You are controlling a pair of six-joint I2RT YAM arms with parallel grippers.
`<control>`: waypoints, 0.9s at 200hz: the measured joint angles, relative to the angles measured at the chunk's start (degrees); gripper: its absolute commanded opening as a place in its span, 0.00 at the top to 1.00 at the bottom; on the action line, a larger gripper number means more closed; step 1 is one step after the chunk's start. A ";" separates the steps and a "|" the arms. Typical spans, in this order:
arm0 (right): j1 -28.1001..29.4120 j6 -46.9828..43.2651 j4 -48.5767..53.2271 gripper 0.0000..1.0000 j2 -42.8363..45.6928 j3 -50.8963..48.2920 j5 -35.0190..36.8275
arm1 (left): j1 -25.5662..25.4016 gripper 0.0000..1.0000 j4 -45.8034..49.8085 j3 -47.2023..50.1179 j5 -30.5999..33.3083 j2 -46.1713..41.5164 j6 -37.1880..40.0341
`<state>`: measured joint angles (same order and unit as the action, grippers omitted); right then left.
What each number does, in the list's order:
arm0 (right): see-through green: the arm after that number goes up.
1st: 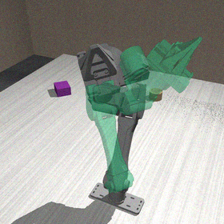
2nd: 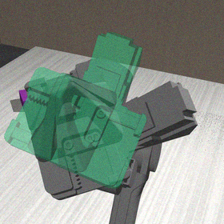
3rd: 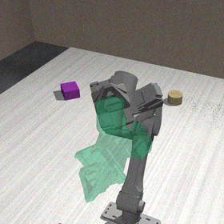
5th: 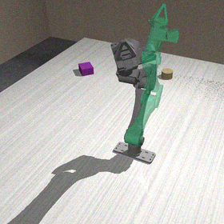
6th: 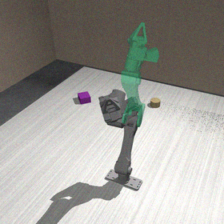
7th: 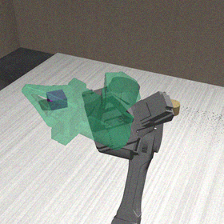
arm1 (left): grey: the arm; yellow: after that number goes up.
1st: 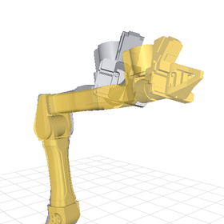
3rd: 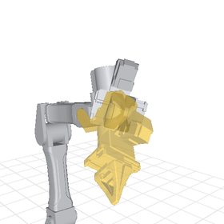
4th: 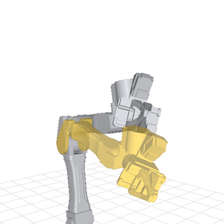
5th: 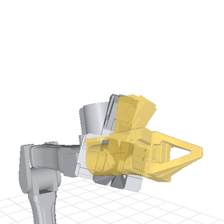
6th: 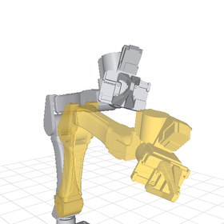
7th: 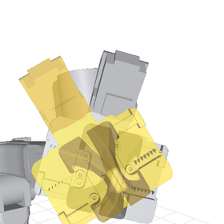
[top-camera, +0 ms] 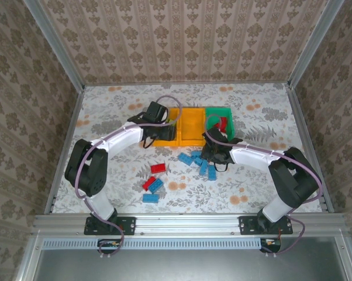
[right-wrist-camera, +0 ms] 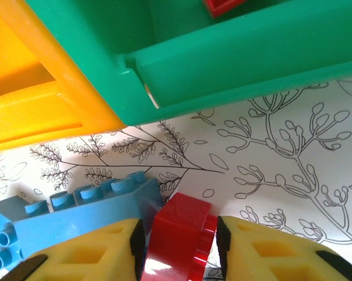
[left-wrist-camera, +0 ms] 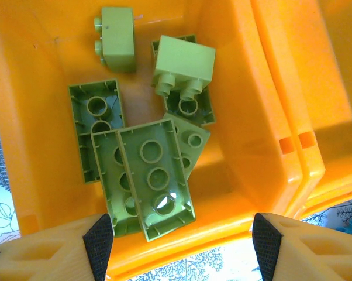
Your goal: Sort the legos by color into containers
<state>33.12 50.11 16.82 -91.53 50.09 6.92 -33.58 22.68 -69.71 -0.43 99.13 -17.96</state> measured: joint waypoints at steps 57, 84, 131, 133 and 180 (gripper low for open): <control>-0.35 -0.37 2.75 0.61 0.02 -1.25 0.92 | 0.00 0.33 0.02 0.59 0.37 -1.22 -0.02; -0.35 -0.44 3.78 0.60 0.02 -2.69 1.49 | 0.00 0.33 0.04 0.66 0.48 -1.46 -0.02; -0.39 -1.79 4.76 0.66 0.07 -3.08 1.95 | 0.00 0.33 0.02 0.70 0.46 -1.46 -0.02; -0.42 -1.70 4.81 0.67 0.07 -3.08 1.97 | 0.00 0.33 0.04 0.70 0.48 -1.49 -0.02; -0.52 -3.69 5.92 0.79 1.51 -2.84 3.67 | -0.09 0.33 0.22 1.36 0.85 -1.84 -0.02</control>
<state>32.60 46.41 22.74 -90.02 47.24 10.59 -33.67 22.90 -68.36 0.43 97.30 -17.98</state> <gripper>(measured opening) 0.266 0.673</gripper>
